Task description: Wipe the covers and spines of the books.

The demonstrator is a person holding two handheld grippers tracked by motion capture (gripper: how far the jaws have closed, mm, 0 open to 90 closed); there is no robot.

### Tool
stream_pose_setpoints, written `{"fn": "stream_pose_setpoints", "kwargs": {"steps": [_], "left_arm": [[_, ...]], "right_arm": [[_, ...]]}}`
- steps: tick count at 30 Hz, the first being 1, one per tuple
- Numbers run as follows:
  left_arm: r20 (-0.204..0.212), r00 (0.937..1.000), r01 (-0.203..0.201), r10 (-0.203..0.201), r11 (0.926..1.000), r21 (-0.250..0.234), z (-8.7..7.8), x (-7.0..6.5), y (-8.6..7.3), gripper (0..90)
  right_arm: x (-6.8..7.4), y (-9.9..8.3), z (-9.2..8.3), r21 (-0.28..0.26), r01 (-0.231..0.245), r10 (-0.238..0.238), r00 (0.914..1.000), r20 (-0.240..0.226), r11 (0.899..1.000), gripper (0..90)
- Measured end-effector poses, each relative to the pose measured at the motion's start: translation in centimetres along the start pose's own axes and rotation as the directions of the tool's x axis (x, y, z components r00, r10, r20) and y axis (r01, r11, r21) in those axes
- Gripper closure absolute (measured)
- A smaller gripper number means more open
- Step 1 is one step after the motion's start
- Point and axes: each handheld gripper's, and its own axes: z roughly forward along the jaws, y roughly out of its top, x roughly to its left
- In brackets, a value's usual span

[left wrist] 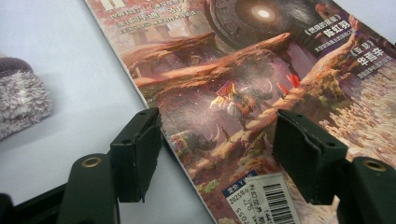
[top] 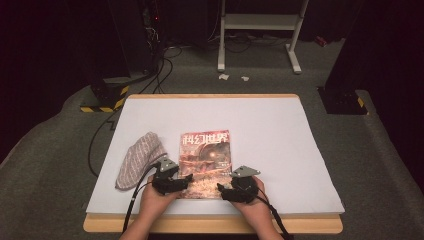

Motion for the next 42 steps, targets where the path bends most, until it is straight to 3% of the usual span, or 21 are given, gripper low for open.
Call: {"fn": "stream_pose_setpoints", "kwargs": {"steps": [2, 5, 10, 12, 17, 21, 22, 23, 25, 27, 29, 31, 32, 35, 38, 42], "left_arm": [[-0.002, 1.0, 0.007, -0.007, 1.0, -0.001, 0.0, 0.0, 0.0, 33.6], [0.004, 0.9988, 0.049, -0.049, 0.9988, -0.009, -0.1, 0.4, 0.0, 39.1], [0.047, 0.991, 0.127, -0.125, 0.9914, -0.031, -0.4, 1.1, -0.1, 44.2], [0.073, 0.9854, 0.159, -0.154, 0.9851, -0.067, -0.7, 1.3, -0.1, 44.9], [0.117, 0.9809, 0.173, -0.156, 0.9721, -0.158, -1.7, 1.0, 0.0, 46.1], [0.189, 0.9682, 0.202, -0.164, 0.9576, -0.206, -2.2, 0.4, 0.1, 46.7], [0.205, 0.9653, 0.204, -0.162, 0.9574, -0.204, -2.2, 0.2, 0.2, 46.9], [0.223, 0.9617, 0.204, -0.159, 0.9598, -0.193, -2.2, -0.1, 0.2, 47.4], [0.283, 0.9466, 0.196, -0.155, 0.9726, -0.125, -1.5, -0.6, 0.1, 51.0], [0.251, 0.9603, 0.164, -0.122, 0.9746, -0.153, -1.6, -1.2, 0.1, 51.5], [0.265, 0.9543, 0.186, -0.138, 0.9684, -0.166, -2.0, -0.9, 0.5, 51.7], [0.26, 0.9557, 0.186, -0.138, 0.9671, -0.173, -2.3, -0.7, 0.7, 51.7], [0.249, 0.9593, 0.178, -0.132, 0.9688, -0.172, -2.3, -0.7, 0.6, 51.9], [0.24, 0.963, 0.167, -0.123, 0.9706, -0.174, -2.3, -0.8, 0.6, 51.8], [0.232, 0.9669, 0.153, -0.107, 0.9701, -0.189, -2.5, -0.9, 0.6, 51.7], [0.222, 0.9698, 0.145, -0.1, 0.9692, -0.199, -2.6, -1.1, 0.7, 51.7]], "right_arm": [[0.0, 0.0, 0.0, 0.002, -0.002, 0.002, 1.0, -0.002, 1.0, 29.0], [0.0, 0.0, 0.0, 0.003, -0.005, 0.005, 1.0, -0.001, 1.0, 29.0], [0.1, 0.0, 0.0, 0.004, -0.01, 0.01, 0.9999, 0.003, 1.0, 28.9], [0.2, 0.0, 0.0, 0.005, -0.011, 0.011, 0.9999, 0.005, 1.0, 29.0], [0.1, -0.1, -0.1, 0.003, -0.013, 0.013, 0.9999, 0.007, 1.0, 29.0], [0.1, -0.1, -0.1, 0.001, -0.015, 0.015, 0.9998, 0.01, 1.0, 29.0], [0.1, -0.2, -0.2, 0.001, -0.015, 0.015, 0.9998, 0.01, 1.0, 29.0], [0.0, -0.2, -0.2, 0.001, -0.014, 0.014, 0.9998, 0.012, 1.0, 28.9], [0.0, -0.2, -0.2, 0.0, -0.019, 0.019, 0.9997, 0.013, 1.0, 29.0], [0.0, -0.3, -0.3, -0.003, -0.016, 0.017, 0.9998, 0.012, 1.0, 28.9], [-0.1, -0.3, -0.3, -0.003, -0.015, 0.015, 0.9998, 0.011, 1.0, 28.8], [-0.1, -0.3, -0.3, -0.01, -0.012, 0.012, 0.9998, 0.013, 1.0, 28.6], [-0.1, -0.4, -0.4, -0.012, -0.009, 0.01, 0.9998, 0.017, 1.0, 29.0], [0.7, -0.2, -1.1, -0.086, 0.046, -0.043, 0.9985, 0.034, 0.995, 28.9], [1.9, 0.3, -1.6, -0.117, 0.081, -0.084, 0.9962, -0.023, 0.99, 27.5], [4.1, 0.3, -0.9, -0.107, 0.137, -0.146, 0.986, -0.08, 0.985, 24.0]]}}
